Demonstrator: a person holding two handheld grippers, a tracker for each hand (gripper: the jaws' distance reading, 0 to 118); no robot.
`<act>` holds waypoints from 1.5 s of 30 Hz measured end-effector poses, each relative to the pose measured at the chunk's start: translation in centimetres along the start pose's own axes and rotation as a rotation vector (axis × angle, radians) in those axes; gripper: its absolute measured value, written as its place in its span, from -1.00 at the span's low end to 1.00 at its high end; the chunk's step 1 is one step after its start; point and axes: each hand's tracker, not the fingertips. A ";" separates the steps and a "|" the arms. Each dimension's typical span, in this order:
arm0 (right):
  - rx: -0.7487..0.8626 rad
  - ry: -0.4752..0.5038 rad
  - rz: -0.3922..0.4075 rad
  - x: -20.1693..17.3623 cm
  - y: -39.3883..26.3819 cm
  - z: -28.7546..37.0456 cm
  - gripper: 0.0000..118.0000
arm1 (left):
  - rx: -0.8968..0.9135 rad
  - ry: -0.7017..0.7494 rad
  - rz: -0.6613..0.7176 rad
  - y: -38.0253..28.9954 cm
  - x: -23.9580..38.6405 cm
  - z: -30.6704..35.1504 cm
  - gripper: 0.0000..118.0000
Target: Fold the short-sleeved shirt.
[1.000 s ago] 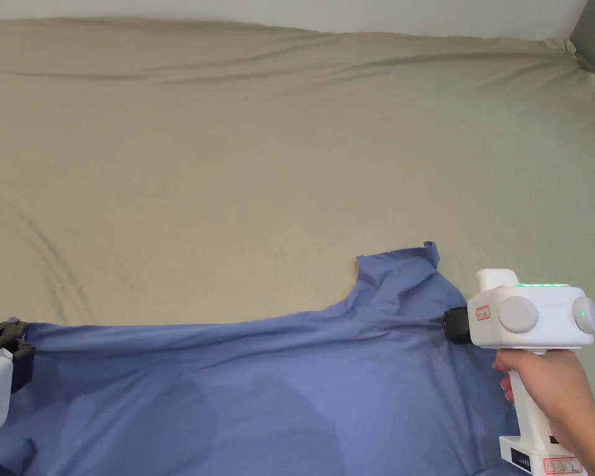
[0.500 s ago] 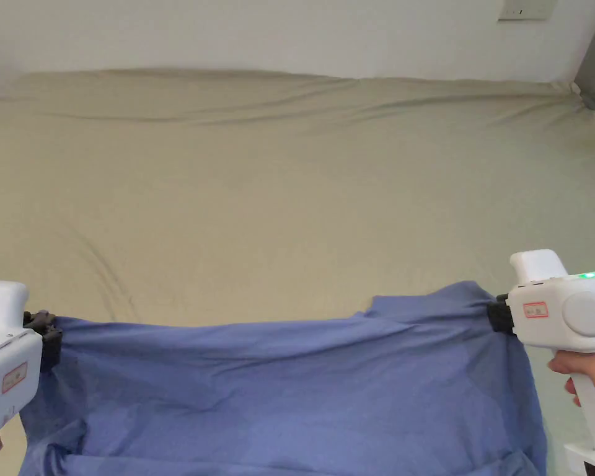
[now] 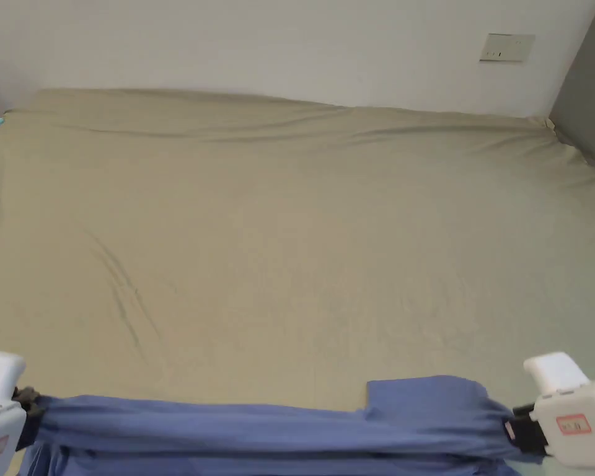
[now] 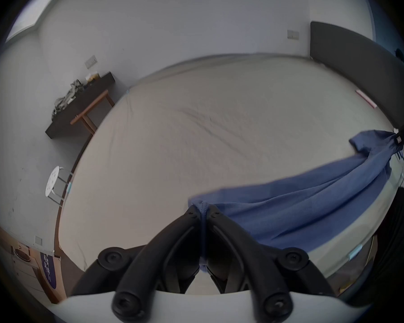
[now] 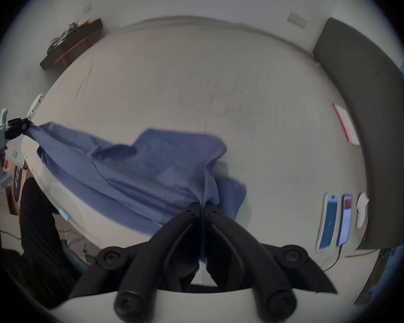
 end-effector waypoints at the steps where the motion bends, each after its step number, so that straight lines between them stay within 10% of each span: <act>1: -0.024 0.007 -0.001 -0.1 -0.8 -0.5 -0.97 | -0.020 -0.005 -0.003 -0.7 0.2 -0.4 -0.99; 23: -0.212 -0.042 -0.016 -0.3 -3.7 -8.6 -0.85 | -0.297 -0.090 -0.058 -4.4 0.5 -7.8 -0.92; 25: -0.187 -0.074 -0.045 0.2 -3.3 -7.7 -0.47 | -0.269 -0.074 -0.066 -4.3 0.4 -6.9 -0.74; 27: -0.108 -0.158 -0.058 1.0 -2.7 -6.5 0.81 | -0.196 -0.055 -0.076 -3.3 0.0 -5.3 0.16; 28: -0.038 -0.192 -0.073 1.5 -2.1 -5.5 1.00 | -0.139 -0.077 -0.034 -2.5 -0.2 -4.5 0.56; 29: 0.060 -0.211 -0.095 2.0 -1.3 -3.9 0.87 | -0.078 -0.089 0.016 -1.8 -0.9 -3.7 0.82; 38: 0.763 -0.328 -0.077 -5.0 4.6 12.6 0.92 | 0.550 -0.050 0.209 7.3 1.5 9.5 0.83; 45: 1.033 -0.336 -0.014 -13.6 4.9 17.7 0.70 | 0.890 0.103 0.206 9.6 7.5 16.7 0.51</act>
